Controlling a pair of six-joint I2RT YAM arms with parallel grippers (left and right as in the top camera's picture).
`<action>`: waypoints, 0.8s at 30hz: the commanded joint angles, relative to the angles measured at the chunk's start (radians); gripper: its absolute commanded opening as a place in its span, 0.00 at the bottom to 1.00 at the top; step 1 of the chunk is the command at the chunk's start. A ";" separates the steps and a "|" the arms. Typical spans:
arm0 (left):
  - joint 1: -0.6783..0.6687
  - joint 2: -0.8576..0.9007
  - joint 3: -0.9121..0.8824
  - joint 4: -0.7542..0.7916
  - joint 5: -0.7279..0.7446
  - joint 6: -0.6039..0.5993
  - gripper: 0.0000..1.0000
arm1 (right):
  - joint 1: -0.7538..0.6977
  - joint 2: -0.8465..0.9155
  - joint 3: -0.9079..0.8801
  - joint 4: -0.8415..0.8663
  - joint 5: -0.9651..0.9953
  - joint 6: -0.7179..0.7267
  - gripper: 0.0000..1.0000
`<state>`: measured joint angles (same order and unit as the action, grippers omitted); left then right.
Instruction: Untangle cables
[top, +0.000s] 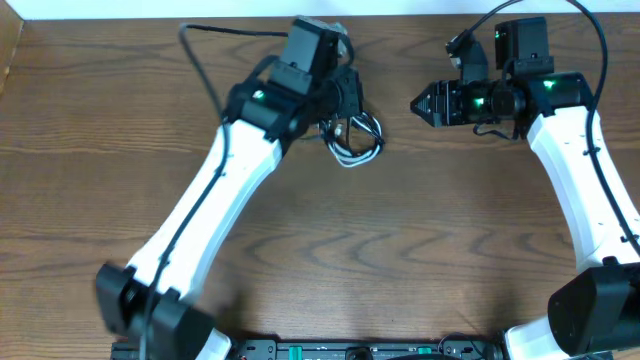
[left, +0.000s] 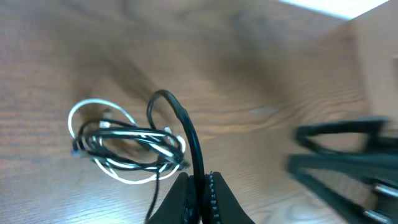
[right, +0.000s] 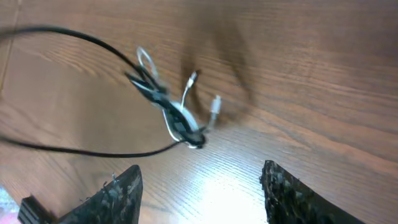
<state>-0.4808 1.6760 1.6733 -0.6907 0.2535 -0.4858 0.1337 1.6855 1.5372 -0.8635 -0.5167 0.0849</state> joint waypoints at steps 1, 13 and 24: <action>0.000 -0.062 0.015 0.005 0.008 -0.011 0.08 | 0.021 0.028 0.011 0.000 -0.014 -0.050 0.56; 0.000 -0.079 0.015 -0.040 0.008 -0.025 0.07 | 0.130 0.118 0.011 0.004 -0.062 -0.307 0.53; 0.000 -0.043 0.005 -0.156 0.008 -0.032 0.07 | 0.169 0.179 0.001 -0.004 -0.058 -0.317 0.54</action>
<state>-0.4808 1.6085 1.6733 -0.8356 0.2569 -0.5014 0.2989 1.8404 1.5372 -0.8661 -0.5617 -0.2195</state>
